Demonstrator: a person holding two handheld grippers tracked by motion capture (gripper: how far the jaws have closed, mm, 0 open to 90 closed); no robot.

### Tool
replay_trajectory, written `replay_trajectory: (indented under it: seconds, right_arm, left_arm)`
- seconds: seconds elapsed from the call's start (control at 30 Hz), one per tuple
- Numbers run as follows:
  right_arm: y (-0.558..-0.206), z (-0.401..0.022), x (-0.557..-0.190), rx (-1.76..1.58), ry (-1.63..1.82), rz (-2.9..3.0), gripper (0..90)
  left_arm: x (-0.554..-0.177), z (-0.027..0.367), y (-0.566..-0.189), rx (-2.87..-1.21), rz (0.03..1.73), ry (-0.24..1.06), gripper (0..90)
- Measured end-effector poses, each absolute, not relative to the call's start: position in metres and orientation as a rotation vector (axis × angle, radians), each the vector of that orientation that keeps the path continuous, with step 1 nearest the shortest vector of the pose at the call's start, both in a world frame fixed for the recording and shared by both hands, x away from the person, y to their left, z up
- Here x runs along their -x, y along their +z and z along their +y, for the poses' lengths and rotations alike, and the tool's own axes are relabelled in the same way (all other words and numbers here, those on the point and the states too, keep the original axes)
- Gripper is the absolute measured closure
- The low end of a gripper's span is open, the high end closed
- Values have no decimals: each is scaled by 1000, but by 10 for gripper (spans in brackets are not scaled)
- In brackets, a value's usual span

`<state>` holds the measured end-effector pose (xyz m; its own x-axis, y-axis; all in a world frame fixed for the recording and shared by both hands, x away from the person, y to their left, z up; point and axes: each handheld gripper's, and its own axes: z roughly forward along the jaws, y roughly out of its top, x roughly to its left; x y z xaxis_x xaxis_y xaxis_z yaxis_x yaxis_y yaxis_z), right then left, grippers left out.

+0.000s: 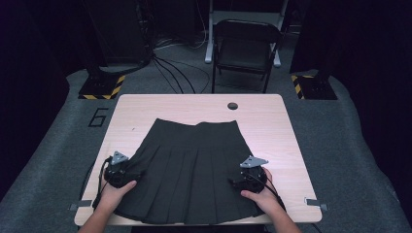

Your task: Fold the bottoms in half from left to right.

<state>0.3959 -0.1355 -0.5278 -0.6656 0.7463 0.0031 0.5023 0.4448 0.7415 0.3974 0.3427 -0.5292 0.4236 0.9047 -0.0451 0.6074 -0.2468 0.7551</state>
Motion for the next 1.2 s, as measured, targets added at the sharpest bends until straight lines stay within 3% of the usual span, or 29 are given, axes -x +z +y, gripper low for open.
replay_trajectory:
  seconds: [0.4, 0.83, 1.2]
  right_arm:
    - [-528, -135, -396, -1070, 1055, 2374, 165]
    - [-528, -135, -396, -1072, 1056, 2376, 165]
    - [-527, -136, -395, -1072, 1054, 2372, 167]
  left_arm:
    - [-398, 345, -528, -1955, 1290, 510, 168]
    - [-393, 348, -518, -1952, 1292, 519, 311]
    - [-396, 352, -492, -1857, 1293, 489, 404]
